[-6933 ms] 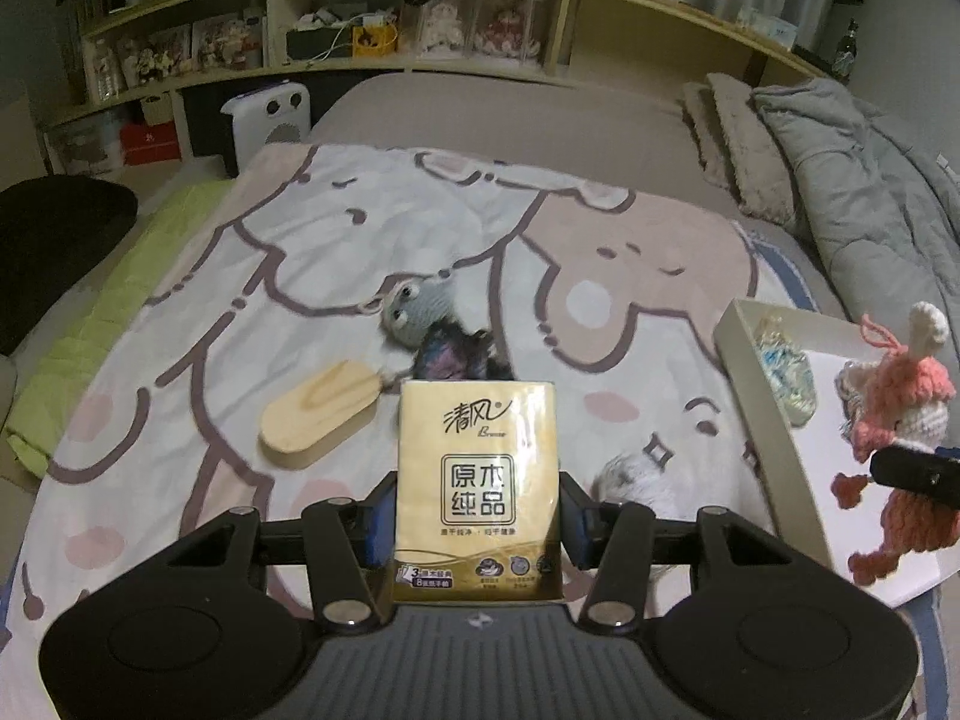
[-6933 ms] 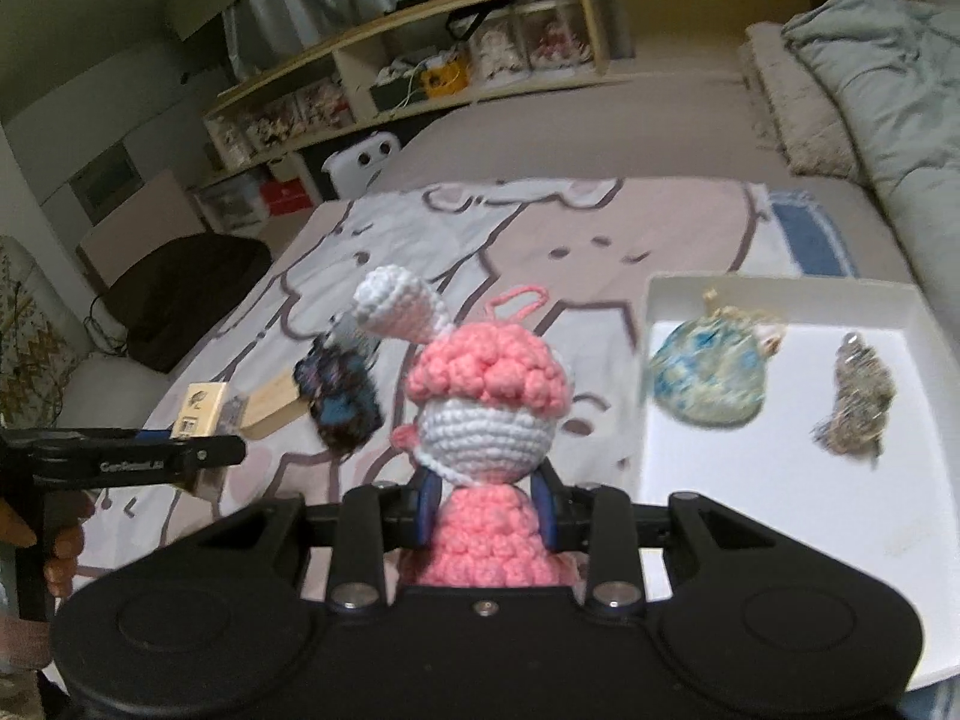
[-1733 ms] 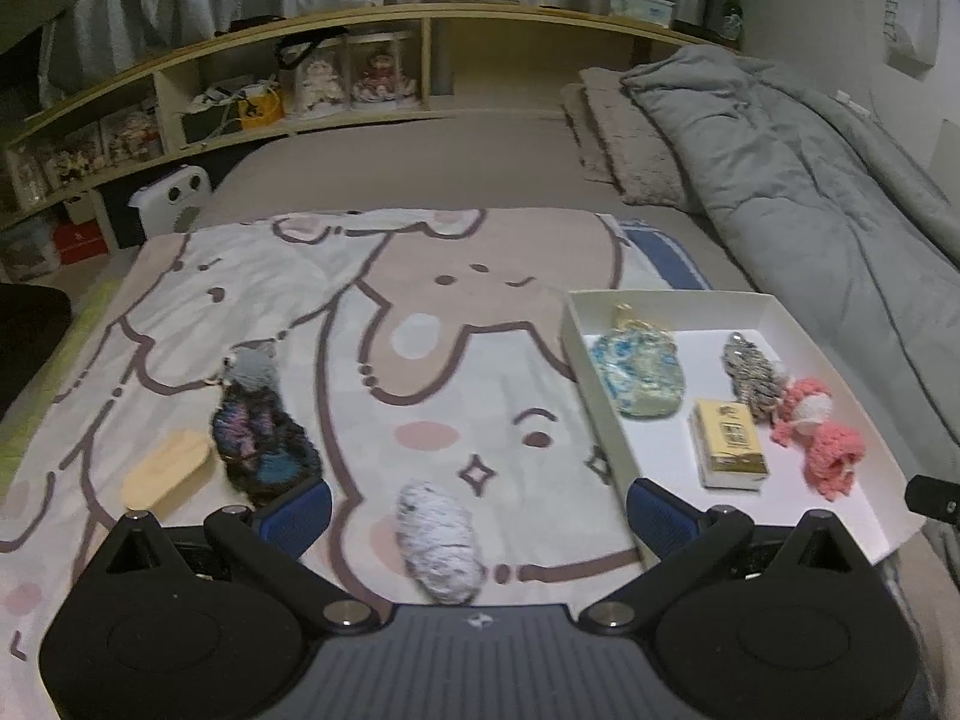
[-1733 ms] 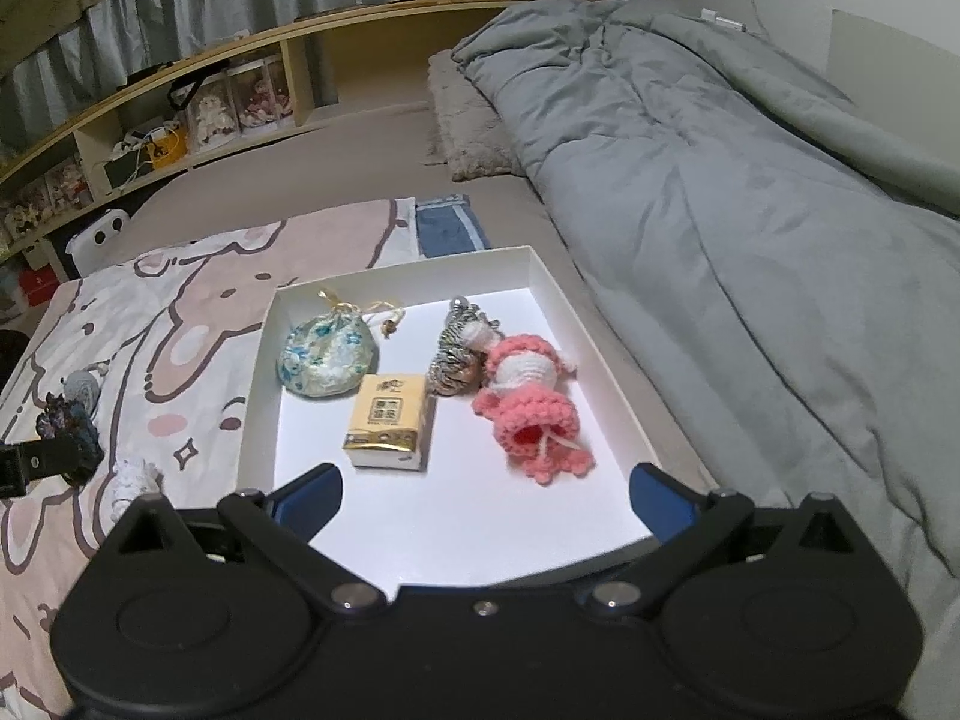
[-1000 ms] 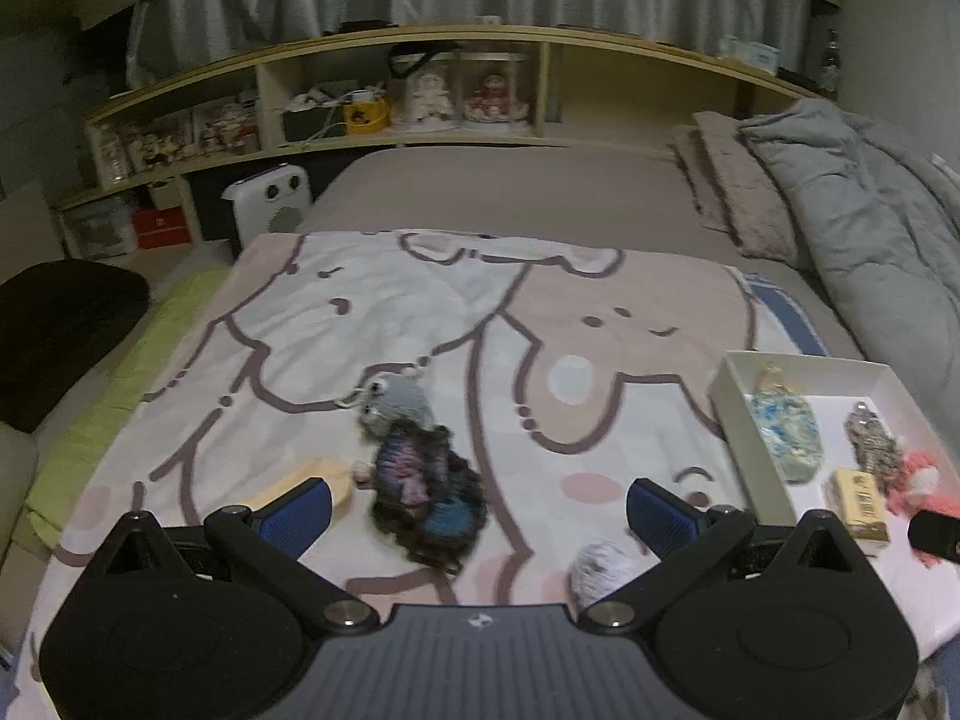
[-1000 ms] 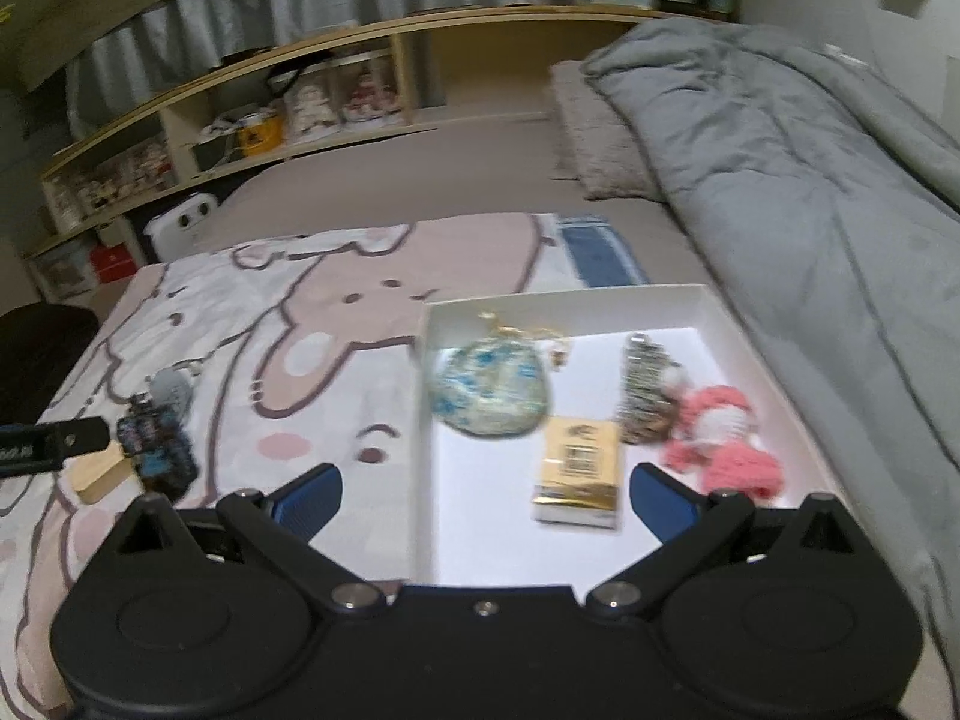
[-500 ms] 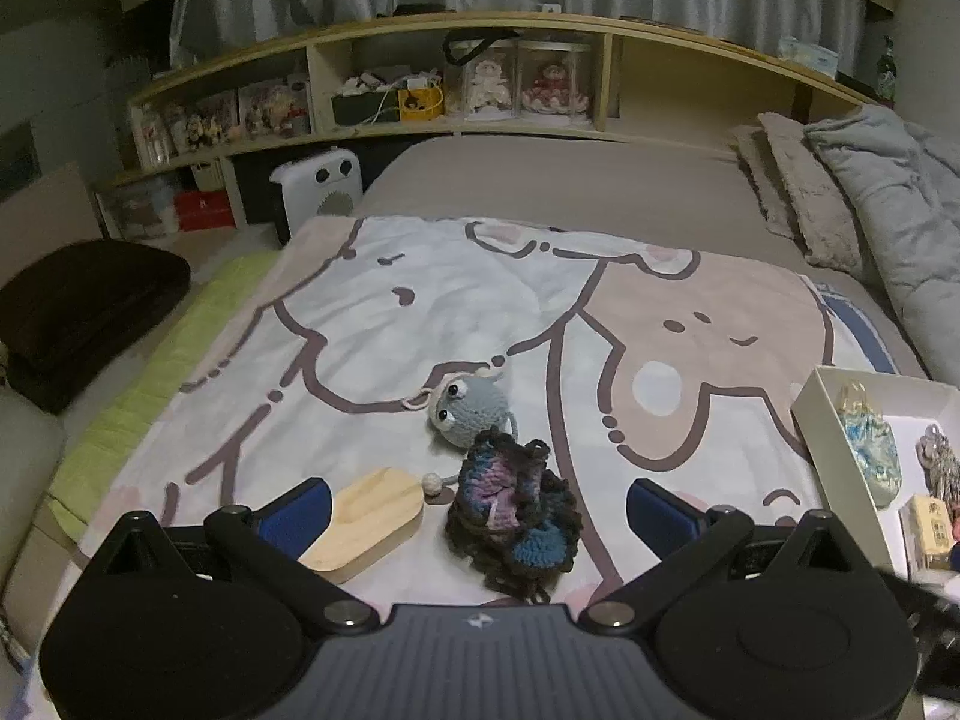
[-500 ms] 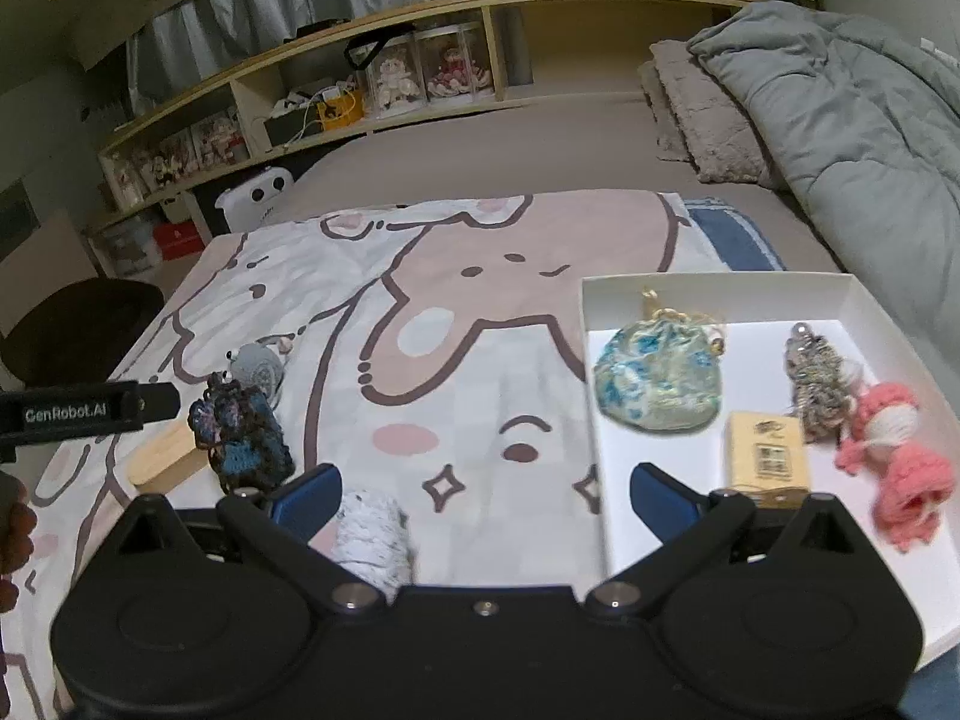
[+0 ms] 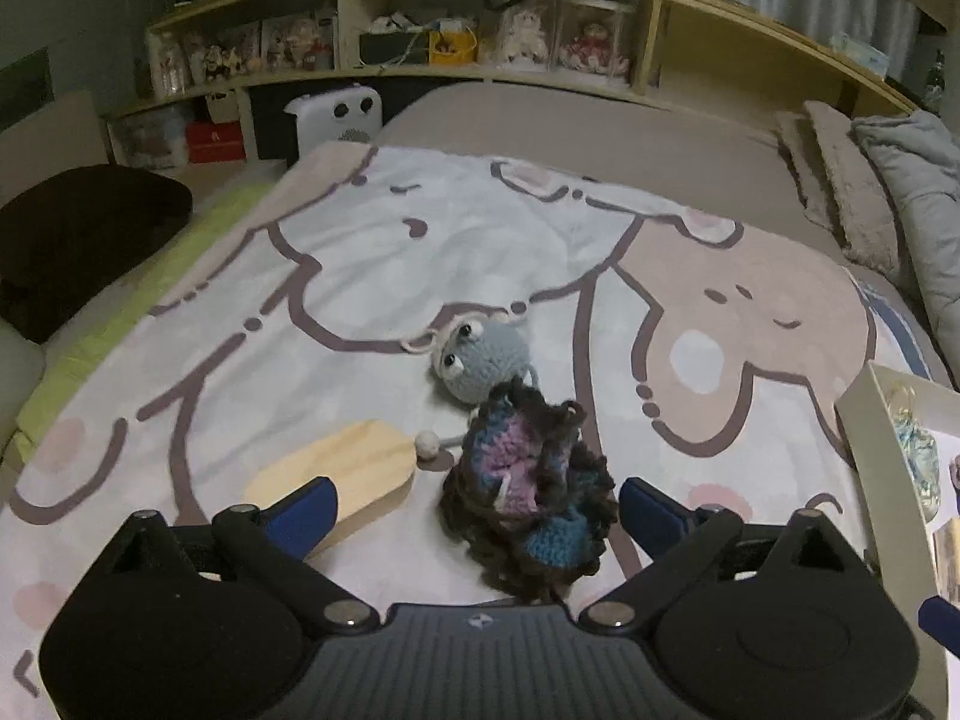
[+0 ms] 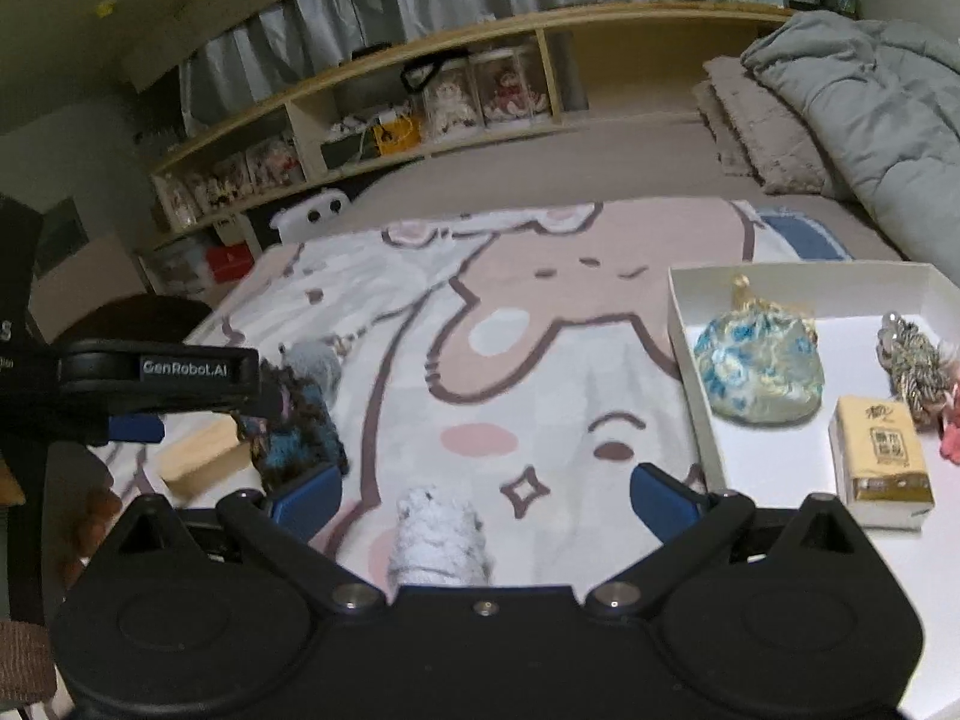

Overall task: Organize objects
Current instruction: 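Grasp the dark crocheted pouch with the left tool while the right grasps the white lace bundle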

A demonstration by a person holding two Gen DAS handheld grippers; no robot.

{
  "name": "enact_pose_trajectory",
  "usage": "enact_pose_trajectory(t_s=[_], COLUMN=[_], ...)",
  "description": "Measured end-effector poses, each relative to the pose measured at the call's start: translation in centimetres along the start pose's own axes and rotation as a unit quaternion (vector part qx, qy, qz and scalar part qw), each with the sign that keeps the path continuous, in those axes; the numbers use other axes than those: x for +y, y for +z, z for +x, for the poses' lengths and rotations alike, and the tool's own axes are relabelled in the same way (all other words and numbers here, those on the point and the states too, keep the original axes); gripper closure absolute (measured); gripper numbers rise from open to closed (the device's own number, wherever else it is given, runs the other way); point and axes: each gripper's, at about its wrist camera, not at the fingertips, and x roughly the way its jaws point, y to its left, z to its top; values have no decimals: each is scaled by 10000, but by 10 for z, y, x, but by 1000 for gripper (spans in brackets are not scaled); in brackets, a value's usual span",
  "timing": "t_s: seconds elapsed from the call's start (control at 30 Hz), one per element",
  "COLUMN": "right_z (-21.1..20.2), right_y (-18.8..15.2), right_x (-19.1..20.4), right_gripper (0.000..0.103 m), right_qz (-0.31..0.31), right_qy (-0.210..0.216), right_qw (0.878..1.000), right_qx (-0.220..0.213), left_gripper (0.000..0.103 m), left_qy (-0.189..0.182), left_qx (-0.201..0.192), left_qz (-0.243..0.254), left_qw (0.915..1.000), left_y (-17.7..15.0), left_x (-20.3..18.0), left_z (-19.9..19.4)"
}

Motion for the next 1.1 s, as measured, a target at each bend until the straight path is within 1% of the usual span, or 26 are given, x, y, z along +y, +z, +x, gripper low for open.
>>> enact_pose_trajectory(t_s=[0.1, 0.13, 0.2, 0.23, 0.37, 0.4, 0.43, 0.47, 0.5, 0.53, 0.57, 0.6, 0.67, 0.7, 0.73, 0.77, 0.83, 0.9, 0.97, 1.1], right_z=[7, 10, 18, 19, 19, 20, 20, 22, 24, 26, 27, 29, 34, 36, 39, 40, 39, 34, 30, 19], right_y=[-7, -8, -11, -13, -19, -18, -18, -17, -16, -16, -16, -16, -19, -22, -24, -27, -29, -26, -23, -21], right_x=[2, 2, 1, 0, -4, -6, -8, -9, -10, -10, -10, -9, -7, -5, -4, -4, -4, -2, -1, -1], right_gripper=[0, 0, 0, 0, 1, 6, 14, 17, 19, 22, 24, 27, 31, 38, 46, 50, 61, 62, 63, 65], right_qz=[-54, -73, -64, -45, -114, -82, -48, -6, 28, 52, 57, 43, -49, -140, -226, -273, -272, -329, -350, -358], right_qy=[59, 122, 268, 322, 552, 612, 671, 739, 780, 802, 826, 859, 914, 933, 935, 966, 1081, 1068, 1107, 1092], right_qw=[9999, 9996, 9985, 9982, 9978, 9975, 9971, 9964, 9958, 9954, 9950, 9945, 9932, 9925, 9918, 9908, 9893, 9897, 9892, 9873], right_qx=[132, 232, 480, 509, 362, 334, 350, 417, 476, 520, 554, 599, 716, 775, 840, 908, 940, 897, 897, 1095], left_gripper=[8, 10, 11, 12, 22, 24, 28, 32, 33, 36, 41, 42, 48, 49, 51, 53, 55, 61, 61, 61], left_qy=[-178, -231, -327, -378, -660, -729, -761, -789, -841, -893, -959, -1001, -1019, -1037, -1050, -1055, -1061, -1123, -1145, -1207], left_qx=[112, 145, 198, 213, 287, 334, 375, 428, 489, 525, 566, 594, 557, 545, 551, 557, 574, 624, 672, 781], left_qz=[-187, -249, -366, -430, -790, -894, -966, -1045, -1139, -1214, -1291, -1335, -1299, -1255, -1215, -1175, -1103, -1055, -958, -691], left_qw=[9996, 9993, 9986, 9981, 9943, 9928, 9917, 9905, 9887, 9872, 9854, 9842, 9847, 9852, 9855, 9859, 9866, 9861, 9865, 9872], left_y=[-1, -1, 0, 1, 2, 1, 1, 0, -2, -4, -5, -6, -7, -7, -7, -7, -6, -6, -7, -12], left_x=[3, 3, 4, 4, 8, 10, 11, 13, 15, 17, 19, 20, 21, 20, 19, 19, 17, 14, 11, 3], left_z=[9, 11, 15, 18, 28, 31, 34, 37, 40, 42, 44, 45, 43, 42, 41, 39, 35, 31, 26, 15])
